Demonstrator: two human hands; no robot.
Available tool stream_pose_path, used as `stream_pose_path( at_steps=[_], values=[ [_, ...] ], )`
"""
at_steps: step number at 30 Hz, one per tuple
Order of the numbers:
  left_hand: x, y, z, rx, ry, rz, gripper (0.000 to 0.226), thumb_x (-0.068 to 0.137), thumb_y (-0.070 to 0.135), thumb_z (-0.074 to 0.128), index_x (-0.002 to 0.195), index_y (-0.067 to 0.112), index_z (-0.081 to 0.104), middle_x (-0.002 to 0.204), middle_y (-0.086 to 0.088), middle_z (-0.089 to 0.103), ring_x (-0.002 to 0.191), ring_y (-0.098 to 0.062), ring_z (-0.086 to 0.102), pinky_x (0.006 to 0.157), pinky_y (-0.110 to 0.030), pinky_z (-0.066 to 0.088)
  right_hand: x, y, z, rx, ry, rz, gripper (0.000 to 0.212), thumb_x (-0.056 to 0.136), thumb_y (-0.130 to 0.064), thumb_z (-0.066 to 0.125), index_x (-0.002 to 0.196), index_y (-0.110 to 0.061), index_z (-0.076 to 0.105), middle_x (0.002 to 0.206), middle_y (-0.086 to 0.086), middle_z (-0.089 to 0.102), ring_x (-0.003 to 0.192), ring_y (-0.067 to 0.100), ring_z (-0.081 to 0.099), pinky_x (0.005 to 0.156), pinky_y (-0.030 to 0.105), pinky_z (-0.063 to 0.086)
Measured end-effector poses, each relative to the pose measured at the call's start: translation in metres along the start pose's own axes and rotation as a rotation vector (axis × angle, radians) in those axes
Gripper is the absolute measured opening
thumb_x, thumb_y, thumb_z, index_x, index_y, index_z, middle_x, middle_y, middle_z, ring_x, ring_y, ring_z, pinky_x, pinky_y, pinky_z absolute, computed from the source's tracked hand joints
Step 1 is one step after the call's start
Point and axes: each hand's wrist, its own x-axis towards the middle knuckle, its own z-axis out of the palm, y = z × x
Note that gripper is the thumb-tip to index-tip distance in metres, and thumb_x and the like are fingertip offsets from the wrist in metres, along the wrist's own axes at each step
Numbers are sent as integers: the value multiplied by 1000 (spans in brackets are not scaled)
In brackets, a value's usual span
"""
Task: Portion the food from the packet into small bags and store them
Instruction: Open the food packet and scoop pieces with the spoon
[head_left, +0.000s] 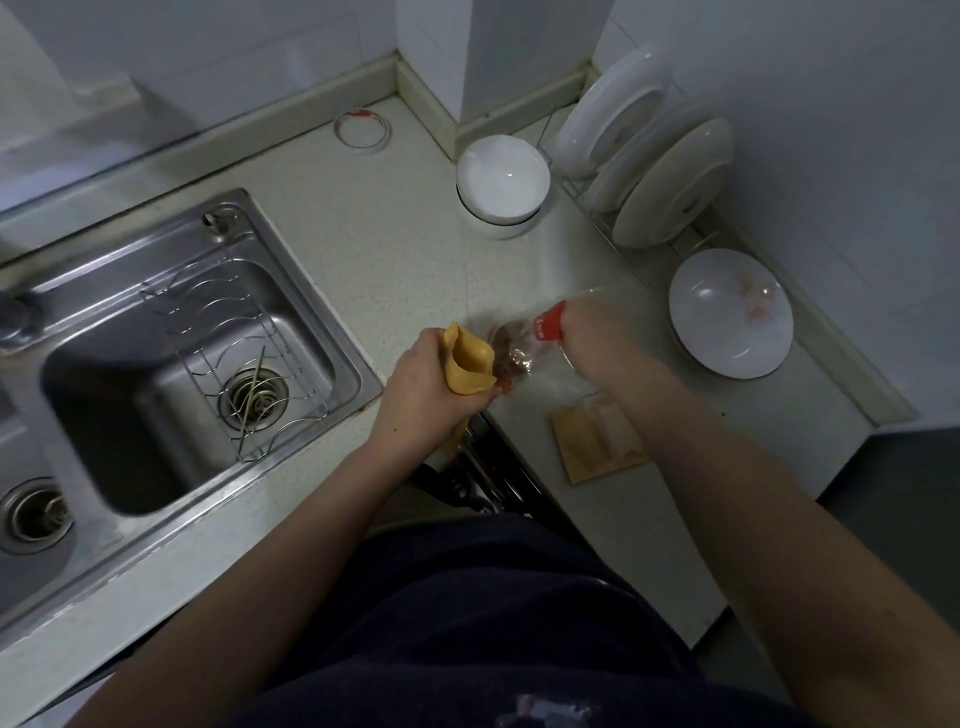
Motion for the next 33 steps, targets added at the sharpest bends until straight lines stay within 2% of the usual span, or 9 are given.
stream_pose_path(
  at_steps=[3, 6, 9, 11, 16, 22, 25, 27, 33],
  values=[
    [0, 0, 1, 4, -3, 6, 62, 65, 53, 79, 108, 31, 40, 104, 8, 59, 92, -10, 56, 64, -18, 37, 10, 17, 5, 143, -97, 159, 13, 88, -8, 59, 97, -3, 66, 97, 16, 67, 92, 32, 65, 85, 41, 54],
    [0, -1, 2, 16, -4, 18, 64, 66, 51, 81, 112, 26, 44, 105, 5, 60, 94, -13, 57, 71, -27, 41, 9, 31, 4, 578, -125, 317, 14, 91, -5, 58, 85, -18, 59, 94, 11, 61, 81, 21, 63, 85, 36, 55],
    [0, -2, 1, 17, -3, 24, 63, 66, 48, 82, 112, 26, 44, 104, 5, 59, 94, -14, 56, 71, -27, 41, -5, 38, 6, 1037, -172, 487, 17, 87, -4, 64, 85, -18, 55, 82, 3, 57, 45, -1, 60, 46, 13, 51],
    [-1, -3, 0, 14, -4, 26, 63, 66, 48, 82, 111, 27, 43, 104, 7, 58, 93, -12, 56, 68, -24, 39, -11, 41, 8, 1150, -262, 588, 8, 90, -9, 61, 89, -15, 56, 80, 0, 57, 36, -3, 56, 36, 10, 44],
    [-2, -3, -1, 6, -13, 31, 63, 66, 50, 82, 109, 32, 40, 104, 9, 57, 93, -10, 55, 64, -18, 35, -20, 42, 4, 1153, -405, 619, 27, 99, -16, 50, 73, -10, 52, 34, -6, 49, 23, 1, 39, 26, 13, 29],
    [-3, -1, -1, 19, -33, 17, 62, 66, 52, 81, 108, 35, 38, 99, 16, 54, 84, 0, 50, 60, -10, 31, -37, 52, -2, 1128, -178, 634, 24, 86, -9, 64, 64, -15, 54, 45, -2, 51, 36, 8, 39, 42, 20, 33],
    [-3, 1, 0, 22, -42, 24, 62, 66, 51, 81, 108, 35, 38, 97, 16, 54, 83, 0, 49, 59, -10, 30, -37, 60, -13, 1081, -46, 726, 15, 74, 6, 58, 68, -8, 56, 55, 9, 46, 43, 16, 37, 46, 22, 31],
    [-3, 2, 1, 11, -50, 38, 62, 66, 51, 81, 108, 34, 39, 98, 15, 54, 85, -3, 51, 60, -10, 32, -38, 63, -21, 1067, -8, 746, 16, 68, 11, 50, 62, -4, 55, 42, 6, 46, 37, 16, 39, 43, 19, 32],
    [-3, 4, 2, -11, -65, 48, 60, 67, 48, 82, 108, 32, 41, 101, 12, 57, 90, -7, 55, 62, -12, 35, -42, 60, -33, 1157, 64, 660, 16, 83, -1, 53, 70, -7, 59, 52, 4, 52, 37, 8, 38, 35, 15, 27]
  ],
)
